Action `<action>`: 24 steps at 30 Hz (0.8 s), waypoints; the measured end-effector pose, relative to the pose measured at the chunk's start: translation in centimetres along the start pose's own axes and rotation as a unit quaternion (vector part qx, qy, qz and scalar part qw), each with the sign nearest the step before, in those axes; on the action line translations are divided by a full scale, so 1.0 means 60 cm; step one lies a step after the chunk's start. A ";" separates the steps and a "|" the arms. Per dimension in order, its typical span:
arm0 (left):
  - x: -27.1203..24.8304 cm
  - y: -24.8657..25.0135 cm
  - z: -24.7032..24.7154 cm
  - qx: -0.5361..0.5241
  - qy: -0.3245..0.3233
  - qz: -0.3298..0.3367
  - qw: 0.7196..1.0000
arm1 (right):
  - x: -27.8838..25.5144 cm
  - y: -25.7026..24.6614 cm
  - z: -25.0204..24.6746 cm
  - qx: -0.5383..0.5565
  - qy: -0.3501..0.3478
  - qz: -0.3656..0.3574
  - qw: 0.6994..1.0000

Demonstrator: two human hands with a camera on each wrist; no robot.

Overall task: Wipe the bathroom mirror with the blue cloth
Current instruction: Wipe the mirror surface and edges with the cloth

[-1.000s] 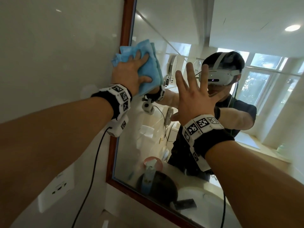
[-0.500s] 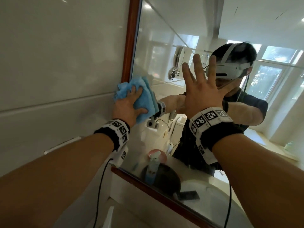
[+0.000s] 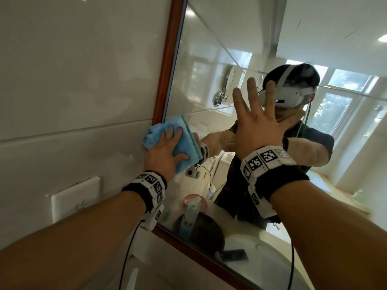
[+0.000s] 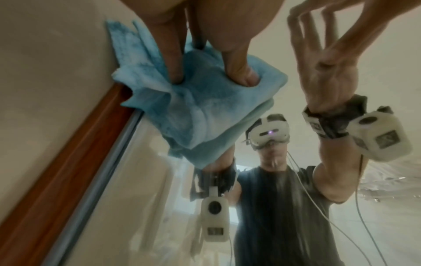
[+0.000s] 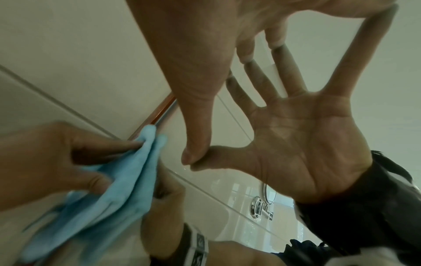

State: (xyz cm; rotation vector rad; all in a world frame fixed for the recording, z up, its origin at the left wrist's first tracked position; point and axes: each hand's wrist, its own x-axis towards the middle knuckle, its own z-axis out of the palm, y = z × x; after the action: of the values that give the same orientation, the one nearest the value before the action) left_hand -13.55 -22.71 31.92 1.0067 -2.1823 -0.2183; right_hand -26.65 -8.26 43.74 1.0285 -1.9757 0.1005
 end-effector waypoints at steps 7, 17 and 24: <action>0.085 0.091 -0.134 -0.028 0.062 0.097 0.993 | -0.005 0.000 -0.017 0.004 -0.036 -0.007 0.999; 0.098 0.112 -0.136 -0.024 0.077 0.141 0.987 | -0.007 -0.001 -0.006 -0.009 0.009 0.001 1.000; 0.056 0.034 -0.065 0.010 0.031 0.088 0.996 | -0.006 0.001 0.009 -0.017 0.042 0.006 0.999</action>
State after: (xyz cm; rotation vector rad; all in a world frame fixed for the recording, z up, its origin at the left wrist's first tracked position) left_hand -13.65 -23.19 37.47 0.8149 -2.2053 -0.0830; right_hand -26.93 -8.23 43.19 0.9739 -1.9012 0.1145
